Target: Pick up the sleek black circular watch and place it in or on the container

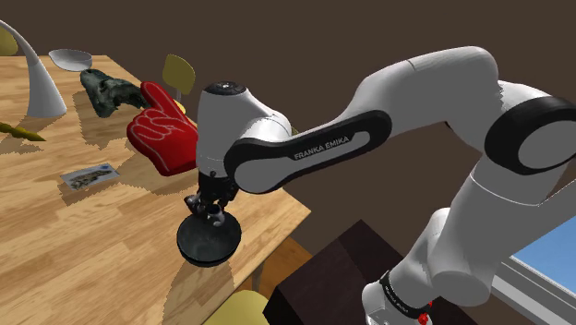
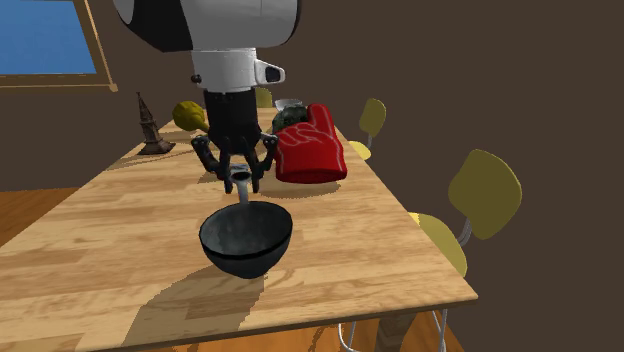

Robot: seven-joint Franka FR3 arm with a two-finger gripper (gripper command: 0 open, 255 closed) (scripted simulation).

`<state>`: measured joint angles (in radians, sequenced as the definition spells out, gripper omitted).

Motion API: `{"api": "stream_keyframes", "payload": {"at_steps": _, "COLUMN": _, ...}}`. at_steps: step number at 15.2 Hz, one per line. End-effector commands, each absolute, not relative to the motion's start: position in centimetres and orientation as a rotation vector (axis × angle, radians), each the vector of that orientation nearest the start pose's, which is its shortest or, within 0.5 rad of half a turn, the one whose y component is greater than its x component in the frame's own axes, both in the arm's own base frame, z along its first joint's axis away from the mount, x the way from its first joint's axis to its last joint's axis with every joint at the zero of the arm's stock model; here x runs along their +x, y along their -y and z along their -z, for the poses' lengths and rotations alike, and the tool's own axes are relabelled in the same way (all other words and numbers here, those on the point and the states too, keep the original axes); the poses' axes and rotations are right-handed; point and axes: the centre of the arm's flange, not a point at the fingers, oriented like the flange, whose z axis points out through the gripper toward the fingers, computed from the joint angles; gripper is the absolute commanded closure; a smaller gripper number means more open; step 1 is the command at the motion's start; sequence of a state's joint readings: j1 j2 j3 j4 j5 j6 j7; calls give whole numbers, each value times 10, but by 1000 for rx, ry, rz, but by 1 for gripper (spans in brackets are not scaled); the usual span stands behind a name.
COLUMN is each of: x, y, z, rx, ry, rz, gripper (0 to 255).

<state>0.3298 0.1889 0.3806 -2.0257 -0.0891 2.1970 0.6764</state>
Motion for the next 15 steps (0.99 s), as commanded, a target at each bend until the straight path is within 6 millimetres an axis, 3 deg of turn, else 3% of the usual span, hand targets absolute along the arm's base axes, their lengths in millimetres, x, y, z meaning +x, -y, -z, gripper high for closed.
{"api": "stream_keyframes", "payload": {"at_steps": 1, "x": 448, "y": -373, "z": -352, "rx": -3142, "ry": 126, "rz": 0, "gripper": 255}}
{"api": "stream_keyframes", "payload": {"at_steps": 8, "x": 448, "y": -373, "z": -311, "rx": -3142, "ry": 126, "rz": 0, "gripper": 255}}
{"api": "stream_keyframes", "payload": {"at_steps": 15, "x": 448, "y": -373, "z": -311, "rx": -3142, "ry": 126, "rz": 0, "gripper": 255}}
